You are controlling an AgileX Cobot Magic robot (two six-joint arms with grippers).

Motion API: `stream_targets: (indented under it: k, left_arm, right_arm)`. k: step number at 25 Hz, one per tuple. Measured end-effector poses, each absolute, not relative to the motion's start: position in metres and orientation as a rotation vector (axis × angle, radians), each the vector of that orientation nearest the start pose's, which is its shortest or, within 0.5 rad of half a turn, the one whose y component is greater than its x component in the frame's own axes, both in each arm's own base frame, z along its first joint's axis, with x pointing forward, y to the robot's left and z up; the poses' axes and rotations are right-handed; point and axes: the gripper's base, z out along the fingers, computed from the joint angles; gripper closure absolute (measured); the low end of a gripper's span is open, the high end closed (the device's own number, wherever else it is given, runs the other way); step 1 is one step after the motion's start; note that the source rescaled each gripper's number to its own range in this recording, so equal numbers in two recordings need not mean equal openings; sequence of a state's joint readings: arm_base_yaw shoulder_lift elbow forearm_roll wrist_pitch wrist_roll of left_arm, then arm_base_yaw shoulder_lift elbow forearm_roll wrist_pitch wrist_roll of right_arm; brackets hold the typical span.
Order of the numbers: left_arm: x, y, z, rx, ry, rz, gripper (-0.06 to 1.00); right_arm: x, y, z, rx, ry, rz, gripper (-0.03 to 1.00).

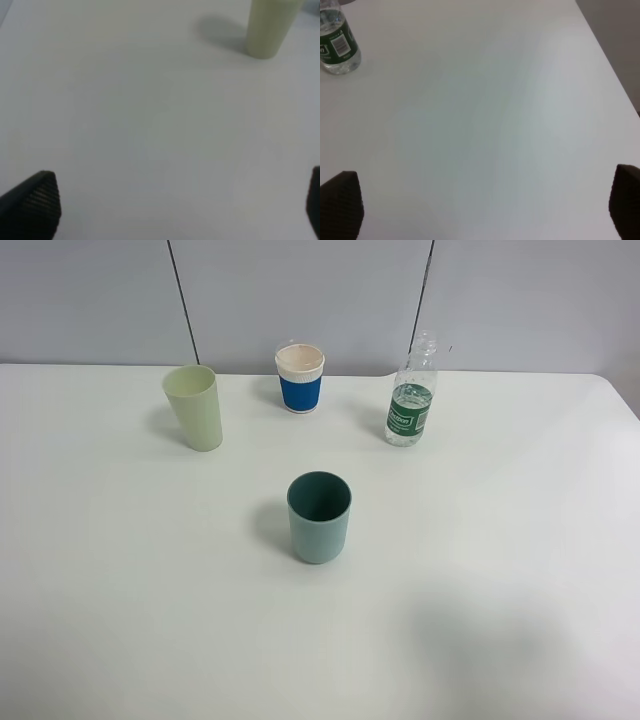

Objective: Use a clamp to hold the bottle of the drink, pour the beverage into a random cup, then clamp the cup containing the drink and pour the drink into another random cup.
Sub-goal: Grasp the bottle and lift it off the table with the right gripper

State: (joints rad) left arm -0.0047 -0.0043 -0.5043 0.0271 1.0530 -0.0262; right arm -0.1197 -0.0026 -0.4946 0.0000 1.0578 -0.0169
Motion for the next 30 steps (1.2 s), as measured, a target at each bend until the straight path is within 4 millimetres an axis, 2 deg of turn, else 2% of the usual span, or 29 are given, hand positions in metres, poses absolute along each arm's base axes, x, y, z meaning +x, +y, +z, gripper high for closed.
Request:
stream_targets:
  k: [30]
  left_arm:
    - [-0.0057, 0.0022, 0.2791, -0.023, 2.028, 0.013, -0.06]
  right_arm:
    - [-0.0030, -0.0024, 0.2761, 0.137, 2.053, -0.109, 0.01]
